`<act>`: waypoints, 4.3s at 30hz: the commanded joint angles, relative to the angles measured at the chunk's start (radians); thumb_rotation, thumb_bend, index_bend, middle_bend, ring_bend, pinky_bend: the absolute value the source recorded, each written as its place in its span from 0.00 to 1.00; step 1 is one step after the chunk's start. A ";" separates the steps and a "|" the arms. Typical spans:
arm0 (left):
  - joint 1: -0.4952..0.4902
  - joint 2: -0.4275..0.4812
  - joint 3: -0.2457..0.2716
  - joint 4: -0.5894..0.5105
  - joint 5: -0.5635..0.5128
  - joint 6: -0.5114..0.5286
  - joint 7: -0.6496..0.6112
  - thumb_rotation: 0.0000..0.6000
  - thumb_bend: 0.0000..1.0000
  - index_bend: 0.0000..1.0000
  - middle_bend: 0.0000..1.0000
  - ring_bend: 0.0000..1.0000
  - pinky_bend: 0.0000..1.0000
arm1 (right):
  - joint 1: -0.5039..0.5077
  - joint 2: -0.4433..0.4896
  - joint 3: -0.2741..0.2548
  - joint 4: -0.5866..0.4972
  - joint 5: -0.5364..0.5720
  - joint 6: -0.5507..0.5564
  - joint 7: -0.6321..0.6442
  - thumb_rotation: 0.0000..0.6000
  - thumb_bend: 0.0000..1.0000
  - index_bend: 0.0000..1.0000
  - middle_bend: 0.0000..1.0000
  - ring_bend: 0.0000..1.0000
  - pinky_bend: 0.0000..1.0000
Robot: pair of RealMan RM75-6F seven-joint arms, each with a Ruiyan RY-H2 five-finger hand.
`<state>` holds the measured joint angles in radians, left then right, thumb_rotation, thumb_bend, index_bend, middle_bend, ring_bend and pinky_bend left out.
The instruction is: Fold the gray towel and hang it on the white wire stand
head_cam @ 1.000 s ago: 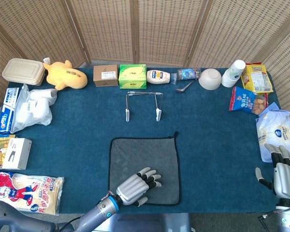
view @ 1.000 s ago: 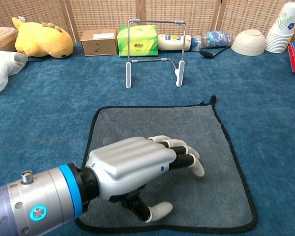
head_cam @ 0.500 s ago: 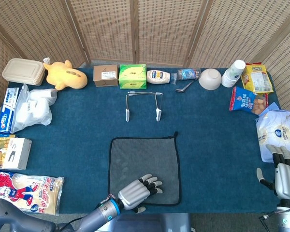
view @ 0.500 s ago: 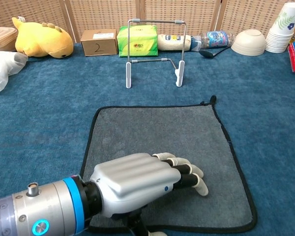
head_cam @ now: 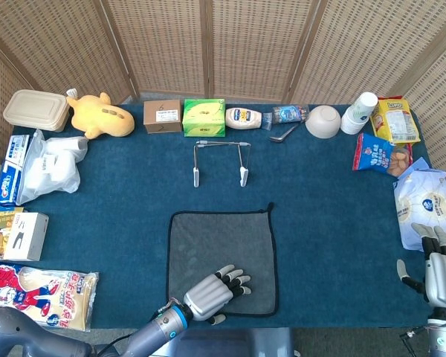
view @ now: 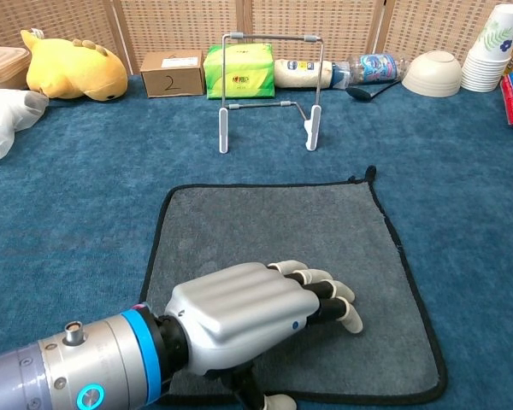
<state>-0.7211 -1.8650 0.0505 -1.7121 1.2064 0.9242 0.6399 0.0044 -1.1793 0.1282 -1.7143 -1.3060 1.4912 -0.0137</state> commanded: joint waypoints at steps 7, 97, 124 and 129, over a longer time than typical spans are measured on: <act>-0.001 -0.002 0.001 -0.002 -0.014 -0.006 -0.001 1.00 0.36 0.18 0.10 0.00 0.00 | 0.000 -0.002 0.001 0.004 -0.002 -0.001 0.001 1.00 0.37 0.14 0.15 0.03 0.00; -0.051 0.048 -0.229 0.023 -0.139 0.022 -0.033 1.00 0.45 0.59 0.18 0.00 0.00 | -0.015 -0.008 0.004 0.022 0.008 -0.005 0.027 1.00 0.37 0.14 0.15 0.03 0.00; -0.202 -0.004 -0.308 0.287 -0.185 -0.010 -0.072 1.00 0.45 0.58 0.17 0.00 0.00 | -0.009 -0.017 0.006 0.038 0.013 -0.018 0.033 1.00 0.37 0.14 0.15 0.03 0.00; -0.223 -0.030 -0.315 0.342 -0.186 -0.025 -0.098 1.00 0.45 0.57 0.16 0.00 0.00 | -0.009 -0.013 0.009 0.037 0.016 -0.018 0.033 1.00 0.37 0.14 0.15 0.03 0.00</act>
<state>-0.9364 -1.8862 -0.2608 -1.3830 1.0204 0.9058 0.5512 -0.0050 -1.1922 0.1369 -1.6771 -1.2894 1.4734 0.0196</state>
